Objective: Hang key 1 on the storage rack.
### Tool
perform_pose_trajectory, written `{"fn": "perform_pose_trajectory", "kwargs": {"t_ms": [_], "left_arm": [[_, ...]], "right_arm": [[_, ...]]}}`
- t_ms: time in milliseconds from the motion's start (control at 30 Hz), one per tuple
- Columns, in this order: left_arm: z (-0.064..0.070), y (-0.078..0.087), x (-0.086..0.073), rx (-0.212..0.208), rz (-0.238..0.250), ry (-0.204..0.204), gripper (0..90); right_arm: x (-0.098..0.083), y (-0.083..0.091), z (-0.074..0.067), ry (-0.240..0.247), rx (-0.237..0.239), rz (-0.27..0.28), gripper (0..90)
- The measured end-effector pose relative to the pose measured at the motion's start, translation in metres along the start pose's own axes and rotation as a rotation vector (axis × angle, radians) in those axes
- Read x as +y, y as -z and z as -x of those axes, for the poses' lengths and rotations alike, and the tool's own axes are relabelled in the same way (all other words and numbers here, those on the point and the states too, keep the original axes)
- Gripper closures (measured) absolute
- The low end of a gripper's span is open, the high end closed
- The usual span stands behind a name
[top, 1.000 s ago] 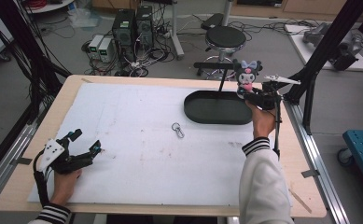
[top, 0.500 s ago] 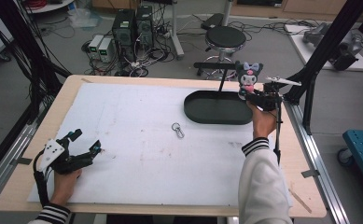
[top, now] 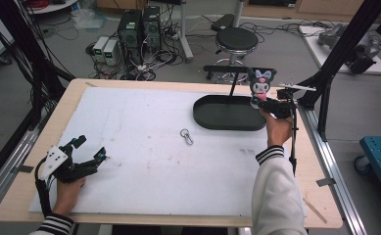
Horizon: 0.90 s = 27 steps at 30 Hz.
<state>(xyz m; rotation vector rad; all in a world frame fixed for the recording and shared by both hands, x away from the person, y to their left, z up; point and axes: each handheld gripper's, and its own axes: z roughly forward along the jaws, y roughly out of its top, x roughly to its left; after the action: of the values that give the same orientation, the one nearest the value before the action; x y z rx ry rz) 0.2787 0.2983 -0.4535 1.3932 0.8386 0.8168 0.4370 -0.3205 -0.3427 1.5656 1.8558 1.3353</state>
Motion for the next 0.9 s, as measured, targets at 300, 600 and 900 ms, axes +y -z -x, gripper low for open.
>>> {"fn": "perform_pose_trajectory", "kwargs": {"t_ms": [300,600,900], "left_arm": [[0.0,0.0,0.0,0.0,-0.001,0.002,13.5],[0.0,0.0,0.0,0.0,0.0,0.002,13.5],[0.0,0.0,0.0,0.0,0.0,0.002,13.5]], "right_arm": [[-0.006,0.0,0.003,0.015,-0.007,-0.035,52.9],[-0.011,-0.005,0.006,0.032,-0.041,-0.094,52.3],[-0.012,-0.008,0.006,0.049,-0.037,-0.096,45.7]]}}
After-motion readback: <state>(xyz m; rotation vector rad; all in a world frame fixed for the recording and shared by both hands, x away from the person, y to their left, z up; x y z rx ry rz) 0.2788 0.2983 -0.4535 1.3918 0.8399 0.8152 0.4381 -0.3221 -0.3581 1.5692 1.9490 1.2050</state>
